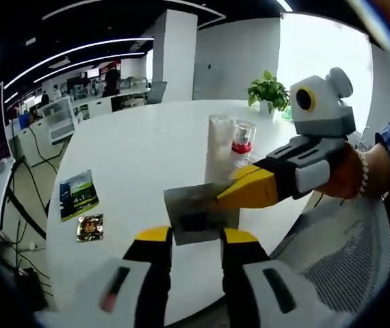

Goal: Arrange the skincare products in the storage area until every visible bottle or jar stands upright without overlapping.

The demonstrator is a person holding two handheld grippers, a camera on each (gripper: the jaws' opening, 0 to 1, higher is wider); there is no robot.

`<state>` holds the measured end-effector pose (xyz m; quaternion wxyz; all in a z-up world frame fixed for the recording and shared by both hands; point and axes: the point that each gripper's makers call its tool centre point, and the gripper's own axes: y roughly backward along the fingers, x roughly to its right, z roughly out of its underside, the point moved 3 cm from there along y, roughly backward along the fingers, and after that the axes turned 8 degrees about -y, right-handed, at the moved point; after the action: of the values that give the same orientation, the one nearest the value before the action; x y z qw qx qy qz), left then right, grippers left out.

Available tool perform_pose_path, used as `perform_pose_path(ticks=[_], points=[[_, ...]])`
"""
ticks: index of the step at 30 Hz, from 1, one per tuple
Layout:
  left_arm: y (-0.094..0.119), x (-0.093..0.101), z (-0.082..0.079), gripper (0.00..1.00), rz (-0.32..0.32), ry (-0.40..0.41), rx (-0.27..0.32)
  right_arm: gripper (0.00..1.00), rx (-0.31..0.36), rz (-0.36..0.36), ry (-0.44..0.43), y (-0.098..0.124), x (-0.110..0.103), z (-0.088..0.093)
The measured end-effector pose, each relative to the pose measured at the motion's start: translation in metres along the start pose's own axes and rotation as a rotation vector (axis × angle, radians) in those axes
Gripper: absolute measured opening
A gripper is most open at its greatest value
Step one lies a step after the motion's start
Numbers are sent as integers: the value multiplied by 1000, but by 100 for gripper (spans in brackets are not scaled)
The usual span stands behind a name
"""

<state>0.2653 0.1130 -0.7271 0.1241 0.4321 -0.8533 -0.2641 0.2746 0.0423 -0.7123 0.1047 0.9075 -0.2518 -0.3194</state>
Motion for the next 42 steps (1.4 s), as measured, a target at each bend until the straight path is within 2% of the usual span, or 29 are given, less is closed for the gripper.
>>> perform_pose_path(ticks=[3, 4, 7, 12, 14, 16, 17, 19, 25, 27, 30, 31, 32, 34, 35, 38, 39, 42], points=[[1, -3, 0, 16, 2, 50, 10, 0, -1, -3, -9, 0, 0, -1], [1, -4, 1, 15, 10, 88, 16, 0, -4, -11, -12, -1, -1, 0], [0, -4, 6, 15, 33, 159, -2, 0, -8, -18, -15, -1, -3, 0], [0, -5, 7, 14, 47, 187, 3, 0, -15, -24, -35, -1, -4, 1], [0, -6, 8, 10, 41, 184, -7, 0, -13, -19, -38, -1, -3, 0], [1, -9, 11, 0, 18, 167, -25, 0, -7, -12, -41, -1, -1, -1], [1, -12, 11, 0, 3, 155, -25, 0, 3, -5, -37, 0, 0, -3], [0, -8, 7, 0, 30, 183, -2, 0, 9, -2, -38, 0, 1, -5], [-1, -6, 8, 0, 60, 204, -12, 0, 6, -8, -44, -1, 1, -6], [-2, -4, 8, 6, 91, 232, -8, 0, 4, -8, -29, -2, 0, -5], [-5, -2, 9, 24, 126, 287, -14, 0, 7, -21, -30, -2, -2, -6], [-5, -1, 9, 27, 138, 296, -11, 0, 7, -22, -30, -2, -2, -6], [-5, 0, 9, 26, 143, 299, -10, 0, 5, -26, -32, -3, -2, -6], [-4, 6, 6, 18, 182, 303, 2, 0, 2, -27, -33, -4, -2, -5], [-4, 4, 7, 18, 167, 303, -5, 0, 7, -19, -30, -4, -1, -6], [-2, -4, 9, 5, 114, 263, -19, 0, 14, 0, -35, -3, 3, -7], [-2, -5, 8, 1, 108, 265, -13, 0, 18, 5, -36, -3, 5, -8], [0, -7, 5, 0, 122, 317, 5, 0, 31, 23, -36, -3, 8, -10]])
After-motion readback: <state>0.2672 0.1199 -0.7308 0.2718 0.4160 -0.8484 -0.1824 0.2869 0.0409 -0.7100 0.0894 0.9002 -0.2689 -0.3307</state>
